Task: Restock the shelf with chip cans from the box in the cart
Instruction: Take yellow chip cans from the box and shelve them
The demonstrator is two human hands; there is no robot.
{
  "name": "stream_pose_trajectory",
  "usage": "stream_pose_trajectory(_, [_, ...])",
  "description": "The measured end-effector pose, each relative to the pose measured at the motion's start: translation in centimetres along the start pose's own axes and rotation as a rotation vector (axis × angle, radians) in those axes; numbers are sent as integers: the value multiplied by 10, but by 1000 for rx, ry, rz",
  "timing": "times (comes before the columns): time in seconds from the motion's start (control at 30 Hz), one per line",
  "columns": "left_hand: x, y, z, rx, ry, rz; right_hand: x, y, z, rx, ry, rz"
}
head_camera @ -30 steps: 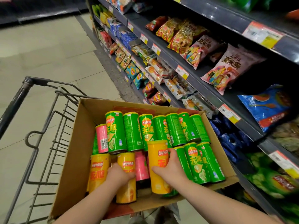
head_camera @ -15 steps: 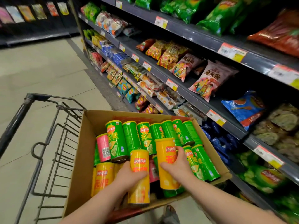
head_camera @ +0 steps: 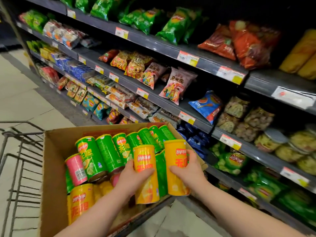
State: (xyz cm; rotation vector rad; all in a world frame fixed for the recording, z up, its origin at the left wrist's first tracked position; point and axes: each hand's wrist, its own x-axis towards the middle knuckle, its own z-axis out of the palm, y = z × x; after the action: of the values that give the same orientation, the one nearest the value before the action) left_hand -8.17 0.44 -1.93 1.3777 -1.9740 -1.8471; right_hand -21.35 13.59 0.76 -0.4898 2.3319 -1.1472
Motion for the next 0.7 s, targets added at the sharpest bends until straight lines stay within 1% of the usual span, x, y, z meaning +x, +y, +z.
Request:
stream_pose_trajectory(0.17, [-5,26,31,31,-58,116,-11,5,-36,80,89,-1])
stream_pose_trajectory(0.3, [-12,53,72,40,-130,180,-15,19,-77,105,178,4])
stream_pose_trajectory(0.4, [-17,69,108,46,-190,211,-20,31,-116,137,232,17])
stream_pose_trajectory(0.57, [-36,107,173,72,-242,257,-25,53,-186,203,301,44])
stream_pose_trajectory(0.7, [-49,138,223,62,-305,278,-24,70,-237,248,319,27])
